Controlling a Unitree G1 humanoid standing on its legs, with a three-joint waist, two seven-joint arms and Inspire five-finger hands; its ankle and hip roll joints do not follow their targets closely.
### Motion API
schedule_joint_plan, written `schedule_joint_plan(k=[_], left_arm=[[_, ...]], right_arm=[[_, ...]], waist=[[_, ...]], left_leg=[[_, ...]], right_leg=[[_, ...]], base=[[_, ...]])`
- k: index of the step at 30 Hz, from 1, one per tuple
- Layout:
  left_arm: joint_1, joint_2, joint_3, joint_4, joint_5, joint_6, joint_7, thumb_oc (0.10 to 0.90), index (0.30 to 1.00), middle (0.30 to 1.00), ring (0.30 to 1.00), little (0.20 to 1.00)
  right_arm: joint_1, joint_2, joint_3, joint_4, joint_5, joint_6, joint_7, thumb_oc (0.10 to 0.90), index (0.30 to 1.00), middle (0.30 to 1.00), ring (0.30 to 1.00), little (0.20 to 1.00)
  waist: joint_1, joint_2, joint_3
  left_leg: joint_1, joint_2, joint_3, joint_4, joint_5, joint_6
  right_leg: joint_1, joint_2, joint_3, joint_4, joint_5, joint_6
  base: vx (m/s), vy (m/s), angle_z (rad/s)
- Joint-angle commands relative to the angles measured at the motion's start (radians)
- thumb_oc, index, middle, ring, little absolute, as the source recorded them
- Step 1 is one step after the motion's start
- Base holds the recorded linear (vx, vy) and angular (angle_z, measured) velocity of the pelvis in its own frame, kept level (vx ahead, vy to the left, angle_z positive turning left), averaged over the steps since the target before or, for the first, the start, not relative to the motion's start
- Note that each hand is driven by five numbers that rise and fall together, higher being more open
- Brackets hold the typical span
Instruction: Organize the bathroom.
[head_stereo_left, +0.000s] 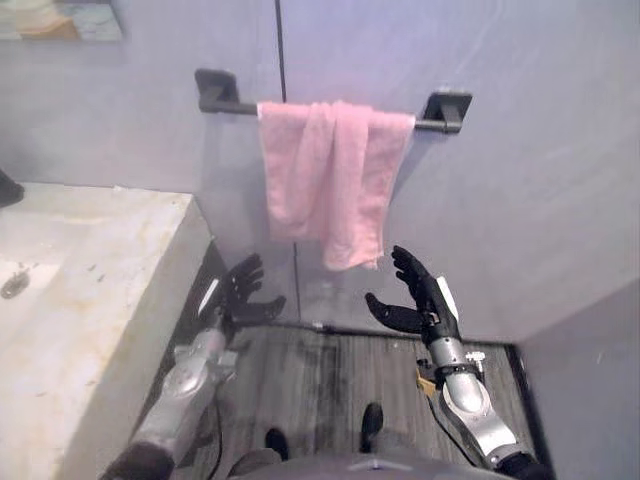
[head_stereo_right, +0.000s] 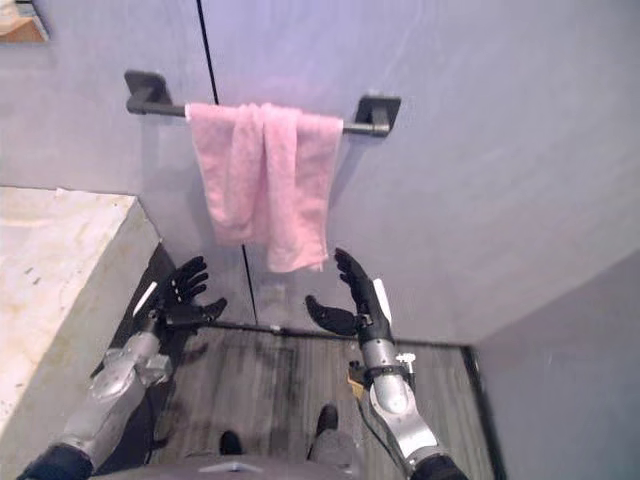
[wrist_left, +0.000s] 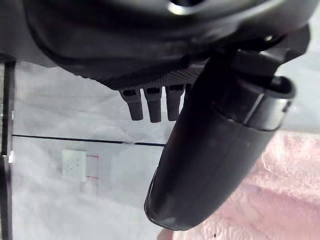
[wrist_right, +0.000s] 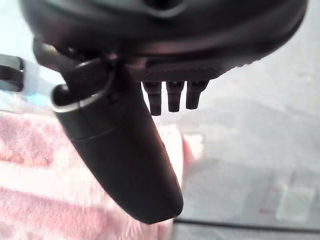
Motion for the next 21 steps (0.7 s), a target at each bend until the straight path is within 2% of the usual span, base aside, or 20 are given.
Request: schedule_joint_plan(k=[1,3,6,12,17,21], left_arm=[[-0.092,-0.01,0.023,-0.123,0.083,-0.14,0.106,0.8,0.9,0.9,0.9,0.9],[-0.083,-0.012,0.054,-0.163,0.106,-0.144,0.185,0.8,0.9,0.9,0.9,0.9],[-0.083,-0.008,0.095,-0.201,0.184,-0.194,0.281,0.8,0.9,0.9,0.9,0.9],[-0.139,0.012,0.135,-0.286,0.27,-0.223,0.414,0.8,0.9,0.9,0.9,0.9],[-0.208,0.026,0.128,-0.32,0.296,-0.201,0.383,0.8,0.9,0.9,0.9,0.9],[-0.308,0.041,0.101,-0.271,0.232,-0.135,0.335,0.8,0.9,0.9,0.9,0.9]], right_arm=[[-0.097,-0.04,-0.045,-0.15,-0.074,-0.11,-0.098,0.8,0.9,0.9,0.9,0.9],[-0.075,-0.047,-0.053,-0.203,-0.111,-0.104,-0.117,0.8,0.9,0.9,0.9,0.9],[-0.057,-0.048,-0.064,-0.231,-0.137,-0.132,-0.121,0.8,0.9,0.9,0.9,0.9],[-0.106,-0.065,-0.064,-0.285,-0.105,-0.113,-0.119,0.8,0.9,0.9,0.9,0.9],[-0.161,-0.073,-0.06,-0.293,-0.022,-0.086,-0.095,0.8,0.9,0.9,0.9,0.9],[-0.234,-0.072,-0.054,-0.259,0.06,-0.046,-0.022,0.8,0.9,0.9,0.9,0.9]], waist=[[0.002,0.048,-0.031],[0.005,0.044,-0.045],[0.008,0.036,-0.061],[0.021,0.021,-0.079],[0.022,0.018,-0.092],[0.01,0.027,-0.107]], left_leg=[[-0.04,0.0,-0.03,-0.002,-0.031,-0.001],[-0.038,-0.002,-0.031,-0.002,-0.037,-0.003],[-0.036,-0.005,-0.032,-0.002,-0.046,-0.005],[-0.032,-0.006,-0.041,-0.002,-0.06,-0.009],[-0.025,-0.01,-0.039,-0.002,-0.068,-0.01],[-0.018,-0.011,-0.027,-0.002,-0.072,-0.008]], right_leg=[[0.092,0.036,-0.028,0.023,-0.153,0.066],[0.11,0.038,-0.032,-0.002,-0.152,0.062],[0.123,0.041,-0.036,-0.018,-0.153,0.06],[0.13,0.038,-0.05,-0.022,-0.158,0.06],[0.133,0.033,-0.055,-0.022,-0.159,0.064],[0.132,0.029,-0.052,-0.022,-0.159,0.068]], base=[[0.06,-0.008,-0.19],[0.03,0.0,-0.19],[0.03,-0.014,-0.08],[0.01,-0.014,0.04],[0.02,0.006,0.07],[0.03,0.039,0.07]])
